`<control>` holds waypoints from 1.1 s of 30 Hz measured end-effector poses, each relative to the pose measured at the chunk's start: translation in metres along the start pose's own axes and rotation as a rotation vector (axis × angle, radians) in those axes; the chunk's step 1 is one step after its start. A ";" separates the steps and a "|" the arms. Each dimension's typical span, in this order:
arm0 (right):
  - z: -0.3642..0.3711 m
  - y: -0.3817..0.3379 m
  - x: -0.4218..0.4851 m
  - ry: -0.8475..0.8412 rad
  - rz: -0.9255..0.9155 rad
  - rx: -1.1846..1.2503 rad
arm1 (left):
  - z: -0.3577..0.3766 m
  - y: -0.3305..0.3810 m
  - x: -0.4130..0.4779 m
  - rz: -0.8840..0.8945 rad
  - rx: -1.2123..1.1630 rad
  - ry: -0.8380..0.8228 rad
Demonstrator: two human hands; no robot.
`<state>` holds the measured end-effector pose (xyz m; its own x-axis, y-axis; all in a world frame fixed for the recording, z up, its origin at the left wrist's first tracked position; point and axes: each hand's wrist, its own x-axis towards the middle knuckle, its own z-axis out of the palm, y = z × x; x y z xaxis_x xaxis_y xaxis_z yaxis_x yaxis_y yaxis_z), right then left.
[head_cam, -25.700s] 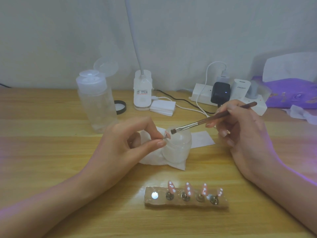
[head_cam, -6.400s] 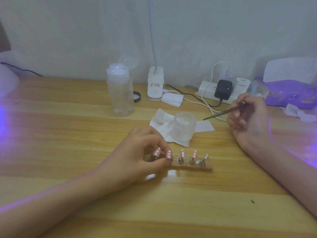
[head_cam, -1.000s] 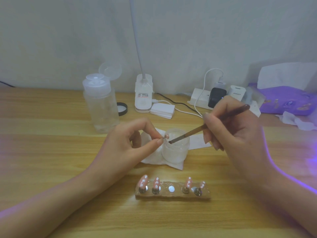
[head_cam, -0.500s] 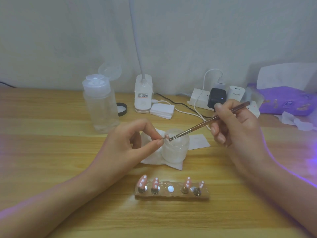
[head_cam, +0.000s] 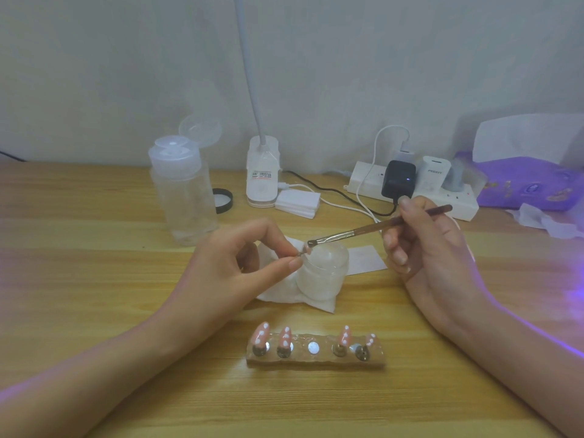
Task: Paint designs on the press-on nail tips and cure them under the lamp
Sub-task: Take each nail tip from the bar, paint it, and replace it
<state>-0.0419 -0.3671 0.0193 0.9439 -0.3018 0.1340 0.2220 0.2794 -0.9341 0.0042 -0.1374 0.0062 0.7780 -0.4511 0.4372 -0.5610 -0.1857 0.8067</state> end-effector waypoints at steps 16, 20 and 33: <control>0.001 0.002 0.000 -0.005 -0.038 -0.035 | 0.000 0.001 0.000 0.049 0.046 -0.003; -0.001 0.001 0.000 0.008 -0.057 -0.001 | 0.000 0.001 0.000 0.053 0.050 0.001; 0.003 0.000 -0.002 -0.030 -0.041 -0.034 | 0.000 0.000 0.000 0.028 0.033 -0.004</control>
<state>-0.0431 -0.3642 0.0200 0.9411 -0.2851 0.1819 0.2530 0.2365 -0.9381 0.0042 -0.1374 0.0060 0.7609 -0.4599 0.4577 -0.5914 -0.2015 0.7808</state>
